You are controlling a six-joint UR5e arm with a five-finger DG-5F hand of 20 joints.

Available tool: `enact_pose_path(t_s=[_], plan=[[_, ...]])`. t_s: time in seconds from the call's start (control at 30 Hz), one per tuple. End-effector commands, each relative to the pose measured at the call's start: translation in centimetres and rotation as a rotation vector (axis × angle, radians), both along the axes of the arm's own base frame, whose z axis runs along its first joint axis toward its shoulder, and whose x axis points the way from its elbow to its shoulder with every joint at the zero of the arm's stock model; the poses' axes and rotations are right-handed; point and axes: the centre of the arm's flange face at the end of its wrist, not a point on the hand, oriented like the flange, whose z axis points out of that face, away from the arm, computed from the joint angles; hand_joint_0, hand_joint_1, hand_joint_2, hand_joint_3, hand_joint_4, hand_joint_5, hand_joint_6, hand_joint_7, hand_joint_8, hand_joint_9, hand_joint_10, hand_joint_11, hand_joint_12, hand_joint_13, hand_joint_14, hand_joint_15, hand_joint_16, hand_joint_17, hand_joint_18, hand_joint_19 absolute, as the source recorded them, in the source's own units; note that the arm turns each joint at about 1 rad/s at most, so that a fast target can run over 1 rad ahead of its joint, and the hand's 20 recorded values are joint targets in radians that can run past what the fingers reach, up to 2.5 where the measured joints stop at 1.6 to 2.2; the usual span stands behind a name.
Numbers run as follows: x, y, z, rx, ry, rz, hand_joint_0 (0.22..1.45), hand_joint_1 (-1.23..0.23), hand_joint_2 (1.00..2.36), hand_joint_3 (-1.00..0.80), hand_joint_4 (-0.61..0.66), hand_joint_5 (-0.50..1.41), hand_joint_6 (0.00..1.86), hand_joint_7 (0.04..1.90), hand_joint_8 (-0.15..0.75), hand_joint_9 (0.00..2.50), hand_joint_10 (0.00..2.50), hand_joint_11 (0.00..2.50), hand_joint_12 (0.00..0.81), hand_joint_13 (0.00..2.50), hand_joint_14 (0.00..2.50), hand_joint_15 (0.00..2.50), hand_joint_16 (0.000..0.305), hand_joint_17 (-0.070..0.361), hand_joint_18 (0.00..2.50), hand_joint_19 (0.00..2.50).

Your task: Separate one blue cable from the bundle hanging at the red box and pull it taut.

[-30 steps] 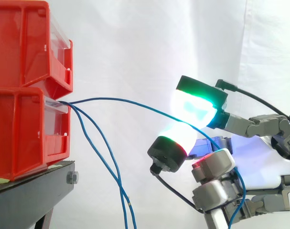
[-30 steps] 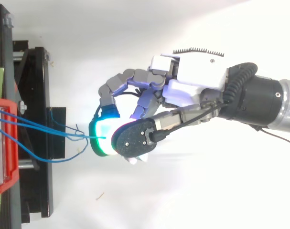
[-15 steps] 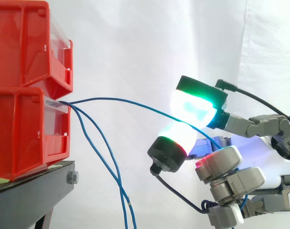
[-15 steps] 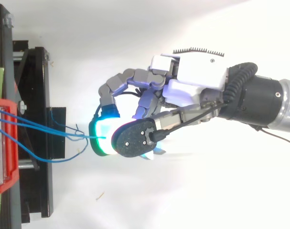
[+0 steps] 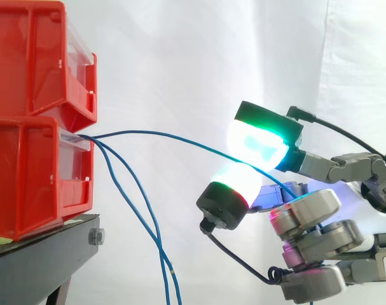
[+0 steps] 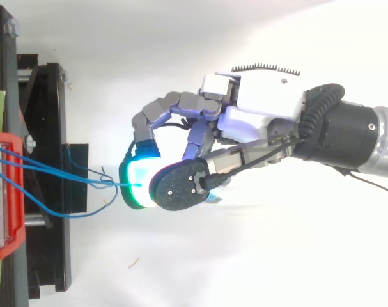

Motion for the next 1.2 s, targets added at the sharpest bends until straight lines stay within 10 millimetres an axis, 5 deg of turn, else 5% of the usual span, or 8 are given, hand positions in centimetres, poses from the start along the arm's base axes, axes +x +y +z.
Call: enact_pose_path(t_s=[0.0,0.1,0.23,1.17], plan=[[0.01,0.0,0.13,0.0,-0.002,0.0,0.83,-0.87,1.01,-0.37,-0.19,-0.2,0.9,1.35,0.274,1.45,0.4,1.72,0.334,1.16,1.63,1.61,0.036,0.08,1.23,1.28],[-0.03,-0.01,-0.05,0.0,0.001,0.0,0.83,-0.87,1.01,-0.37,-0.19,-0.2,0.9,1.36,0.277,1.37,0.91,1.73,0.342,1.14,1.71,1.59,0.036,0.081,1.23,1.29],[0.02,0.0,0.02,0.0,0.0,0.0,0.83,-0.87,1.01,-0.36,-0.19,-0.2,0.9,1.36,0.278,1.35,1.04,1.7,0.336,1.13,1.75,1.57,0.036,0.081,1.24,1.3],[0.02,0.0,0.02,0.0,0.0,0.0,0.83,-0.87,1.01,-0.36,-0.2,-0.2,0.9,1.35,0.281,1.33,1.19,1.65,0.332,1.11,1.86,1.54,0.035,0.078,1.24,1.3]])
